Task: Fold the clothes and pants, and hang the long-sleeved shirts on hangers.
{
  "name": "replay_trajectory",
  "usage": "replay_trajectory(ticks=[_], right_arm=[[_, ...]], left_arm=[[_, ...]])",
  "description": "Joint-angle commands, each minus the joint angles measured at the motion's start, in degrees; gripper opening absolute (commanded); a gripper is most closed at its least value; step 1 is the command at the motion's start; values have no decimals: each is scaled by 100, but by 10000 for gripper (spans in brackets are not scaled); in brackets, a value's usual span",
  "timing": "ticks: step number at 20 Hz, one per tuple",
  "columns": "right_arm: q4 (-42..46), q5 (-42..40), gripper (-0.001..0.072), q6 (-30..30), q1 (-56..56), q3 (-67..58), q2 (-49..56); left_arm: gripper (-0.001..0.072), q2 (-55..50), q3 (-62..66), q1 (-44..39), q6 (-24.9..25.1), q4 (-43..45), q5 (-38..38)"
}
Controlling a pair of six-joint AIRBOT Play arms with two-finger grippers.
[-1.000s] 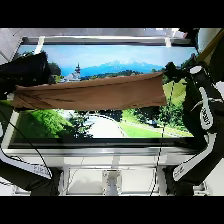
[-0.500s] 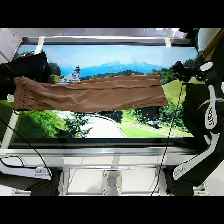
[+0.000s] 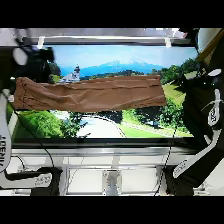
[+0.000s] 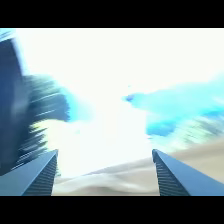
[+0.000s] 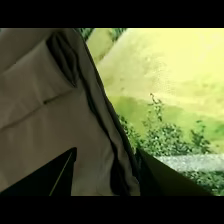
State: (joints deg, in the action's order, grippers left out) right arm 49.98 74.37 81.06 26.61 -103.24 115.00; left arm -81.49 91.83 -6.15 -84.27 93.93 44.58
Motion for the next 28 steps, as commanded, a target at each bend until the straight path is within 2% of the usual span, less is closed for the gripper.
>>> replay_trajectory(ticks=[1, 7, 9, 14, 19, 20, 21, 22, 25, 26, 27, 28], right_arm=[[-601, 385, 412, -586, 114, -9, 393], [-662, 131, 412, -721, -81, -166, 695], [-610, 31, 412, -708, -164, -234, 730], [-74, -236, 409, -555, -442, -238, 737], [-284, 192, 409, -678, -566, -249, 761], [-404, 254, 389, -719, -610, -249, 763], [-501, 275, 311, -732, -671, -249, 763], [-557, 271, 278, -734, -741, -249, 763], [-667, 260, 261, -866, -975, -262, 761], [-745, 306, 205, -866, -1025, -315, 761], [-868, 367, 82, -863, -1034, -420, 758], [-1032, 472, 16, -859, -1032, -575, 756]], left_arm=[[667, -286, 4, -1014, 640, 17, -7], [657, -1038, 4, -1759, 682, 20, -4], [657, -1150, 4, -1906, 894, 17, -4], [657, -1185, 4, -2033, 1040, 20, -4], [657, -1215, 4, -2035, 1038, 15, -17], [657, -1246, 4, -2035, 1040, 13, -35], [657, -1279, 4, -2035, 1038, 13, -61], [657, -1320, 4, -2037, 1038, 11, -76], [657, -1458, 4, -2055, 1036, 11, -90], [657, -1506, 4, -2070, 1038, 9, -90], [640, -1556, 4, -2087, 1038, 9, -87], [467, -1613, 4, -2109, 1036, 7, -87]])
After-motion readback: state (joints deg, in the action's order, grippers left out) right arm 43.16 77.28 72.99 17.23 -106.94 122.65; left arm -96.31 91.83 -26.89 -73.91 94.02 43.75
